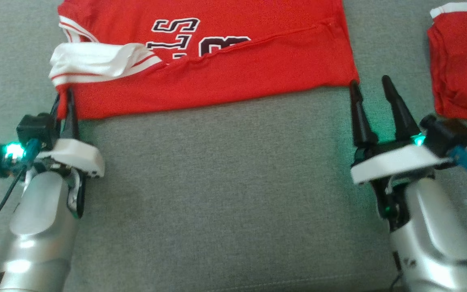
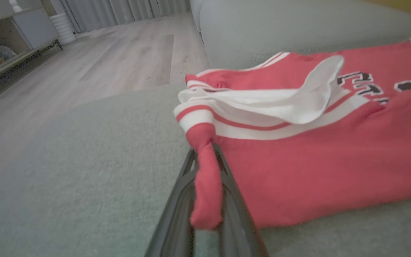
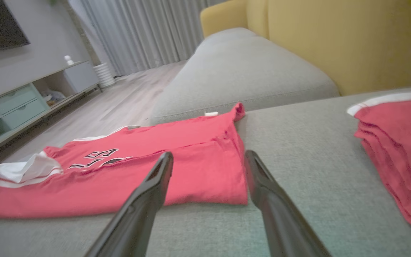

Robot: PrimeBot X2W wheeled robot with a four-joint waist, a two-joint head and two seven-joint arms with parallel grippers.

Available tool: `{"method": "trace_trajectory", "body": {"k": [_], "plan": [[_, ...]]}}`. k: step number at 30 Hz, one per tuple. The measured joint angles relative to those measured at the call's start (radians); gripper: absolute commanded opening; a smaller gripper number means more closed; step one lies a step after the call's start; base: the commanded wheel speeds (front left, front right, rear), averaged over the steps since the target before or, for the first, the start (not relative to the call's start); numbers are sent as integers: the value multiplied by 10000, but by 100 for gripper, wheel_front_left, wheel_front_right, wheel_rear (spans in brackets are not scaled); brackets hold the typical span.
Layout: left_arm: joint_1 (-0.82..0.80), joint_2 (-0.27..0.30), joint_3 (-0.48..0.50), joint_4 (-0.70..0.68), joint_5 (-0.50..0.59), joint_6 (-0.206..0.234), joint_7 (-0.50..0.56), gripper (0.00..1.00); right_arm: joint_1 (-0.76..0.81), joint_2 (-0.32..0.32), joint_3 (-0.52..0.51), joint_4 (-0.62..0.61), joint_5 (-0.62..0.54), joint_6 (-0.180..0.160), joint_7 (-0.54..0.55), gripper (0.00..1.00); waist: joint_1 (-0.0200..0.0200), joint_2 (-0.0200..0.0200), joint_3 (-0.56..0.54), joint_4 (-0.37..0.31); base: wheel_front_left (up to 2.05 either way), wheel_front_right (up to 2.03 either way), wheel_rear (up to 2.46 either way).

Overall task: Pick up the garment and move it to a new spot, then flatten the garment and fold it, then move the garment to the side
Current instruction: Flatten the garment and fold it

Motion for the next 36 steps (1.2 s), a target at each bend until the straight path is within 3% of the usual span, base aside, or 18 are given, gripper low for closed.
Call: {"method": "trace_trajectory", "body": {"k": [3, 13, 19, 20, 21, 29, 36], "plan": [[-8, -98, -52, -696, 17, -15, -247, 0, -568, -13, -318, 878, 823, 0, 794, 100, 0, 0, -69, 155, 0, 0, 0], [18, -291, -439, -2477, 384, -211, -339, 0, -2766, -19, -1210, 4364, -903, 0, 2374, 100, 0, 0, -67, 673, 0, 0, 0], [126, -401, -610, -2717, 453, -267, -339, 0, -3540, -98, -1189, 5413, -1517, 0, 2556, 100, 0, 0, 2, 841, 0, 0, 0], [177, -407, -616, -2746, 453, -268, -339, 0, -3704, -119, -1149, 5599, -1624, 0, 2591, 62, 0, 0, 8, 866, 0, 0, 0], [226, -408, -617, -2763, 453, -274, -339, 0, -3836, -144, -1080, 5754, -1749, 0, 2656, 0, 0, 0, 8, 887, 0, 0, 0], [570, -330, -625, -2322, 454, -353, -339, 0, -3947, -79, -1218, 6370, -2575, 0, 2201, 0, 0, 0, -324, 860, 0, 0, 0], [1459, -2, -750, -1891, 453, -483, -194, 0, -2916, -67, -1632, 6380, -2577, 0, 1839, 0, -1, 0, -1068, 630, 0, 0, 0]]}}
